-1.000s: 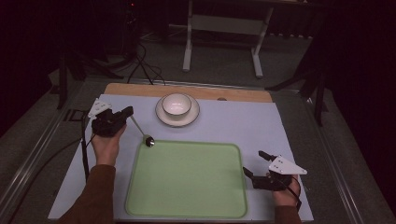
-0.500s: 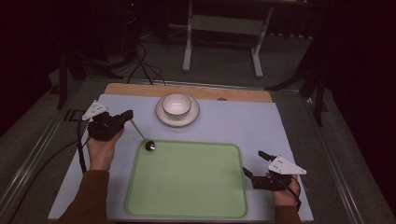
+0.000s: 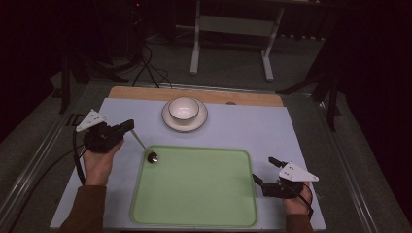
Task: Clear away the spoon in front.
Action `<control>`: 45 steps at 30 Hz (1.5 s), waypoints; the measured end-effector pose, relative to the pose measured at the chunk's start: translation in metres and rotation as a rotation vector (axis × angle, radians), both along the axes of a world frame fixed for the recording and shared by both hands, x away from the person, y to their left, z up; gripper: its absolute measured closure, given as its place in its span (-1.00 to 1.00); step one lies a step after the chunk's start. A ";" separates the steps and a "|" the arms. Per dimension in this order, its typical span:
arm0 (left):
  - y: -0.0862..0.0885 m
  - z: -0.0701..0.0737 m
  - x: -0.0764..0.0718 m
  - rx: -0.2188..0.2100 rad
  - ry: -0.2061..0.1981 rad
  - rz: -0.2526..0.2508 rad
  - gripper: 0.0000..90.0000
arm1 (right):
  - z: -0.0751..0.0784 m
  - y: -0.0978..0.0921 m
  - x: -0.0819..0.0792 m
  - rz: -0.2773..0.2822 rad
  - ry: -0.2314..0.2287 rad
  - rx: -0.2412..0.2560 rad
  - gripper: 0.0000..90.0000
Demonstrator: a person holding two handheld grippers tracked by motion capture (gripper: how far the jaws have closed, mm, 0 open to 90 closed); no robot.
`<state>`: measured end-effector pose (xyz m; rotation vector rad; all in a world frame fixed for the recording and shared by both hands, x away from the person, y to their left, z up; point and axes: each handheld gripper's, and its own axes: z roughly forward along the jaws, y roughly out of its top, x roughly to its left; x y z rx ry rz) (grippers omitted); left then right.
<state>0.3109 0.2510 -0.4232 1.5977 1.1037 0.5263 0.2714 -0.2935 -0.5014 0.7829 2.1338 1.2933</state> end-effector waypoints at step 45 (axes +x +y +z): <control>-0.017 -0.041 -0.022 0.044 0.171 -0.159 0.87 | 0.000 0.000 0.000 0.005 0.003 0.001 -0.68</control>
